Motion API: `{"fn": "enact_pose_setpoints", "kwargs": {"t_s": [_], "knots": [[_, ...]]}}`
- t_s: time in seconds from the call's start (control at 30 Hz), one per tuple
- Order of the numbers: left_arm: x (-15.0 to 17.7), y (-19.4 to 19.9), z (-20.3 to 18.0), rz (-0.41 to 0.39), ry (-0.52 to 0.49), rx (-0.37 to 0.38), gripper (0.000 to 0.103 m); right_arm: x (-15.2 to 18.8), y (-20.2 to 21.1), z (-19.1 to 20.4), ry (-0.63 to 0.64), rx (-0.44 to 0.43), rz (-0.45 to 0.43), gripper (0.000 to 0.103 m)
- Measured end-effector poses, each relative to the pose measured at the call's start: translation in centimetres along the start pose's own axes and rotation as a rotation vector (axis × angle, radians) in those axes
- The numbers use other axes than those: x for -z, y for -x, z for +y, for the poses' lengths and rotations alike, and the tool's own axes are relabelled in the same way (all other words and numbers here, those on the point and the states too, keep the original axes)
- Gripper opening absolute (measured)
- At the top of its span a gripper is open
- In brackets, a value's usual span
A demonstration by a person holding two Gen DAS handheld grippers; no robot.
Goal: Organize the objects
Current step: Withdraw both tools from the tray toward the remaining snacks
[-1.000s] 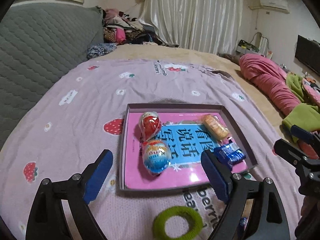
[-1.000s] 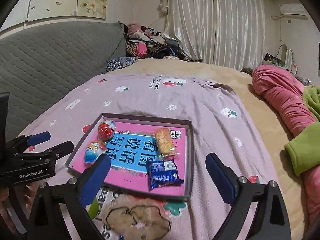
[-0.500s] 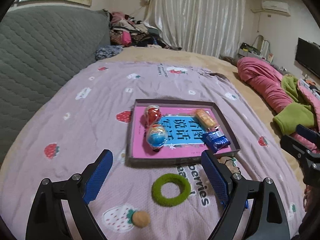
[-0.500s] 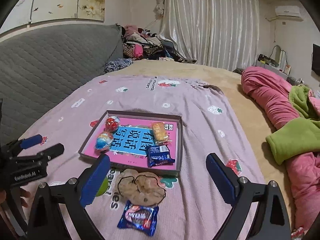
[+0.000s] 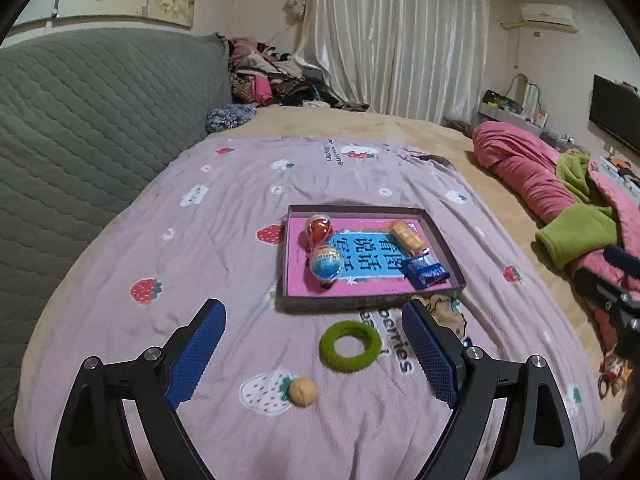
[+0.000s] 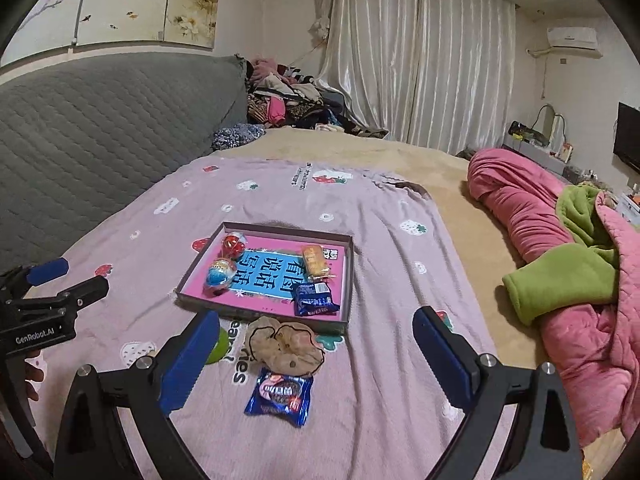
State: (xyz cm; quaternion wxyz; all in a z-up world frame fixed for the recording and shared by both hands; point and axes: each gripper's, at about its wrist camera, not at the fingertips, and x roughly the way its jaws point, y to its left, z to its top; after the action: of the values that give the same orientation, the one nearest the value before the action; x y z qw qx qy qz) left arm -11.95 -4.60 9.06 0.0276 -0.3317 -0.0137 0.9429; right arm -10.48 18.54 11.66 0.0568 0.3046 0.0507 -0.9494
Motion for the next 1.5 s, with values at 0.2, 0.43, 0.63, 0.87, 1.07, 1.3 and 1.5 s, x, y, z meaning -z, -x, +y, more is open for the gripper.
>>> {"fn": "enact_pose_setpoints", "kwargs": {"t_s": [0.2,0.43,0.63,0.87,1.07,1.3,1.5], "knots": [[1.6,2.0,0.4,0.005,-0.003,-0.019,0.091,1.3,1.9,0.6,0.007,-0.006,-0.002,0.098],[2.6,4.2,0.2,-0.009,0.0,-0.011,0.091,2.7,2.9,1.3,0.014,-0.003,0.017,0.099],[3.5,5.4,-0.4,-0.017,-0.018,-0.007,0.091,3.7,3.4,1.9,0.027,-0.002,0.025,0.102],[5.5,6.1,-0.6,-0.019,-0.034,0.0,0.091,5.5,3.6,2.3,0.02,-0.001,0.051,0.102],[7.0,6.0,-1.1,-0.007,-0.05,-0.014,0.091,6.8,3.5,3.0,0.026,-0.002,0.07,0.102],[8.2,6.4,-1.5,-0.021,-0.06,-0.019,0.091,8.0,3.6,2.8,0.003,-0.012,0.07,0.102],[8.7,5.9,-1.8,-0.004,-0.068,-0.014,0.091,8.7,3.3,2.2,-0.018,-0.007,0.08,0.102]]}}
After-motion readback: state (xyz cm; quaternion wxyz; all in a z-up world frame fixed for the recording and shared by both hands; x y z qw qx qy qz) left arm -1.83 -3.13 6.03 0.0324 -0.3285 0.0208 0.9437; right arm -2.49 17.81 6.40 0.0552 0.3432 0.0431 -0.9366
